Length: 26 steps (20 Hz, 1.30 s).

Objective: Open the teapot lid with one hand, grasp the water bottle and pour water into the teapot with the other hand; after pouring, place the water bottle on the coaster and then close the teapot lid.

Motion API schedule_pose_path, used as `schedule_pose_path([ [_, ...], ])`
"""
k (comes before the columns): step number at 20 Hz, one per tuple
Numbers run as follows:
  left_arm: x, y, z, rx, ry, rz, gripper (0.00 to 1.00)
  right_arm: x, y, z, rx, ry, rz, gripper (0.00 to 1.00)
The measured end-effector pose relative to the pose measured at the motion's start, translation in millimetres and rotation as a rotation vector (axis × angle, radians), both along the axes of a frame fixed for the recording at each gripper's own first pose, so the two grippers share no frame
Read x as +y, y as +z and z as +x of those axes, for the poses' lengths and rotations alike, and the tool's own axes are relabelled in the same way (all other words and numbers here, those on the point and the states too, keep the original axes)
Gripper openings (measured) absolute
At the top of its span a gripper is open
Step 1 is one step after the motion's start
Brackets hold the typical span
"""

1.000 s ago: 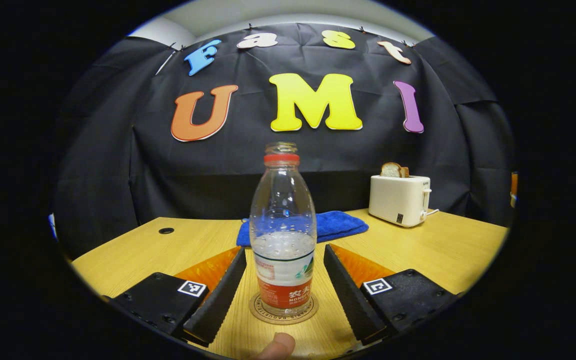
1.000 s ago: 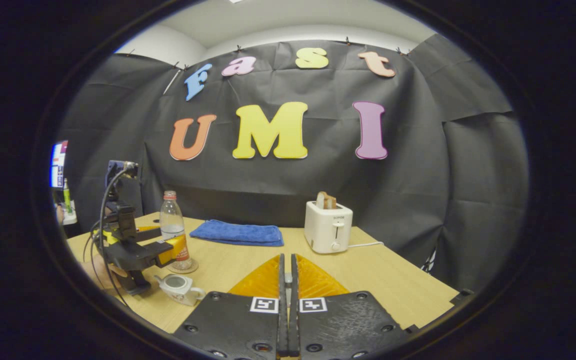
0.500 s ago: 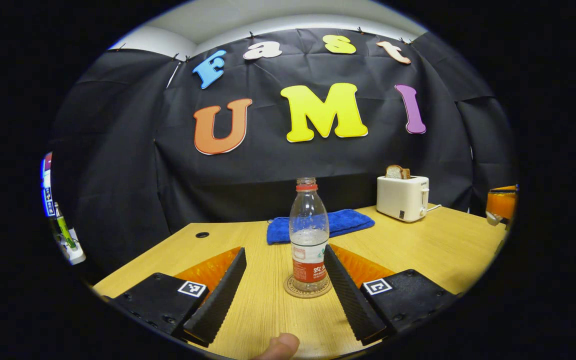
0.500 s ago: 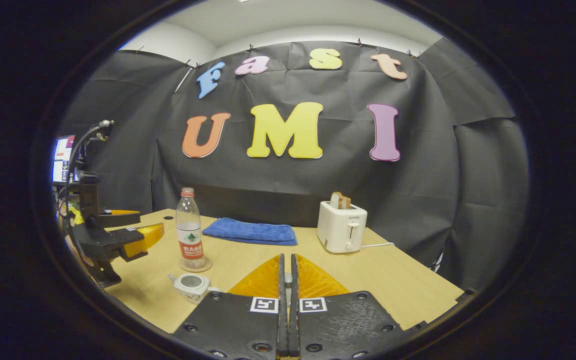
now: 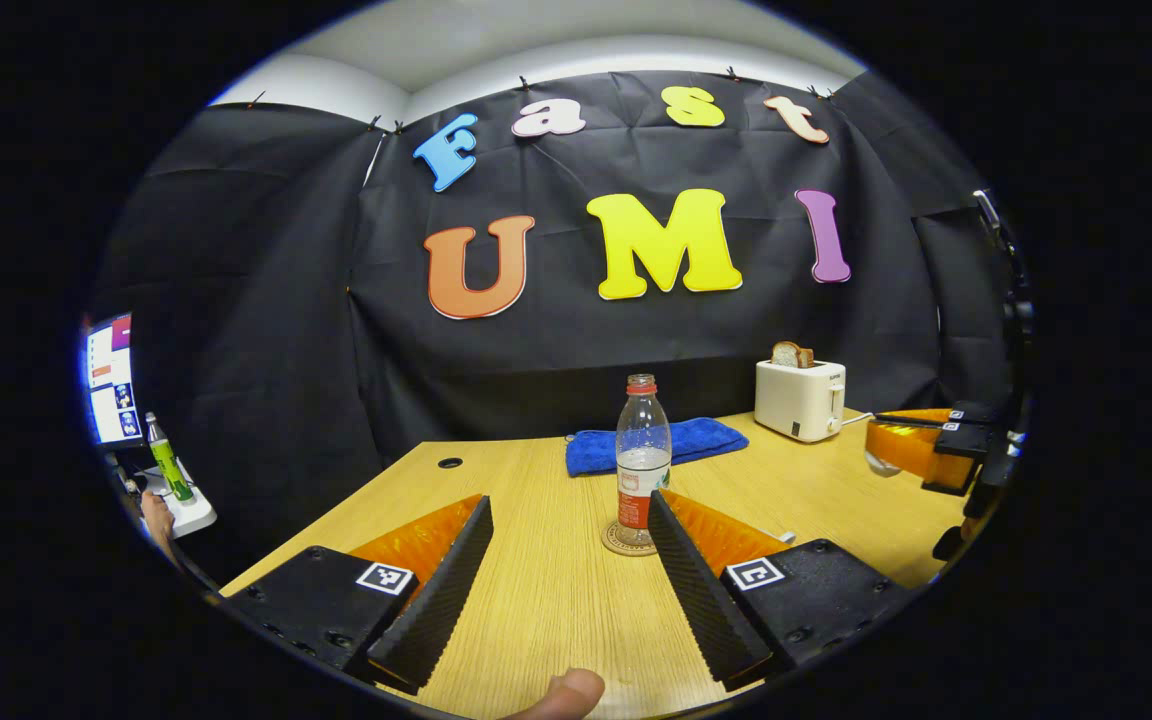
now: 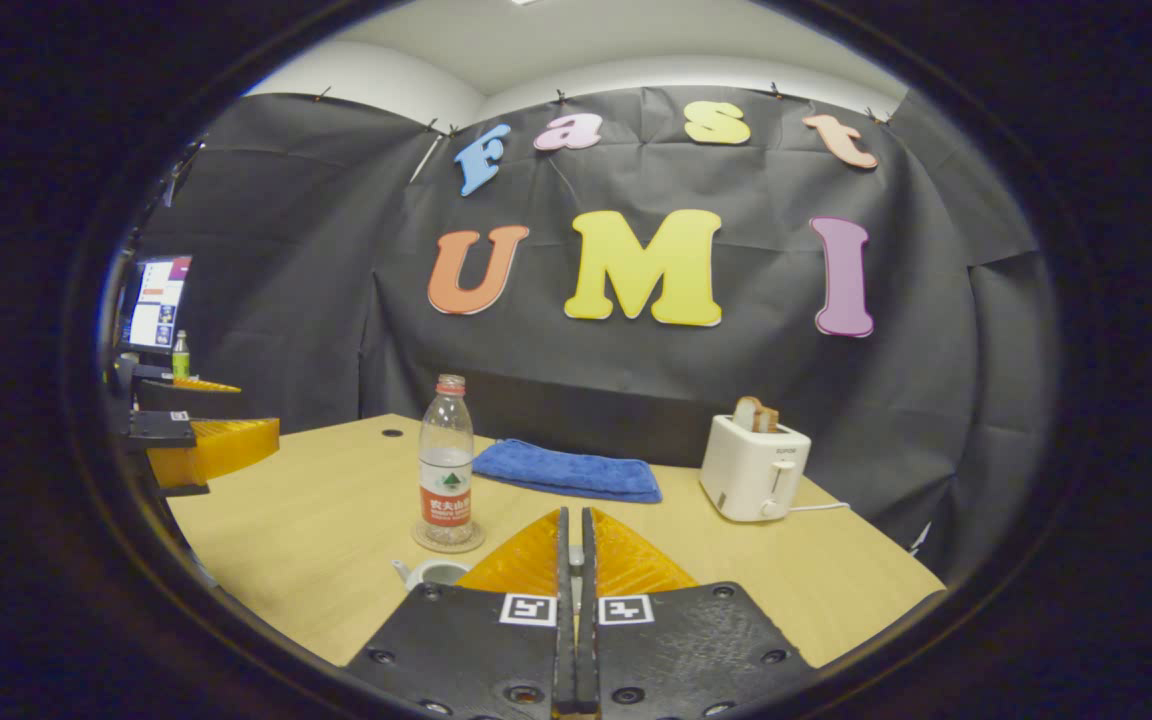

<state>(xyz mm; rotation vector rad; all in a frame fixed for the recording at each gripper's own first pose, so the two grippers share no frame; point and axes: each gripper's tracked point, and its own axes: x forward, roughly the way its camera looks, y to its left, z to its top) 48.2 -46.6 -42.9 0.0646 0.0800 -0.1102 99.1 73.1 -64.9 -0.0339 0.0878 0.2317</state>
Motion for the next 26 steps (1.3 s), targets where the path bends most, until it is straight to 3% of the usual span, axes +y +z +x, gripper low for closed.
schedule_pose_path([
  [4, 24.1, 7.7, -7.4, -0.004, 0.043, 0.021, 0.97, 39.4, -14.3, 11.5, 0.055, 0.069, 0.044, 0.0],
  [11, 35.6, 17.8, -16.5, 0.007, -0.031, -0.109, 0.97, 86.8, -47.2, 28.6, 0.164, 0.128, 0.078, 0.01],
  [17, 39.7, 26.3, -22.4, -0.013, -0.068, -0.152, 0.98, 92.8, -71.2, 41.4, 0.233, 0.111, 0.097, 0.01],
  [26, 27.2, 24.1, -23.9, 0.016, -0.128, -0.236, 0.98, 100.3, -71.9, 34.8, 0.231, 0.125, 0.098, 0.02],
])
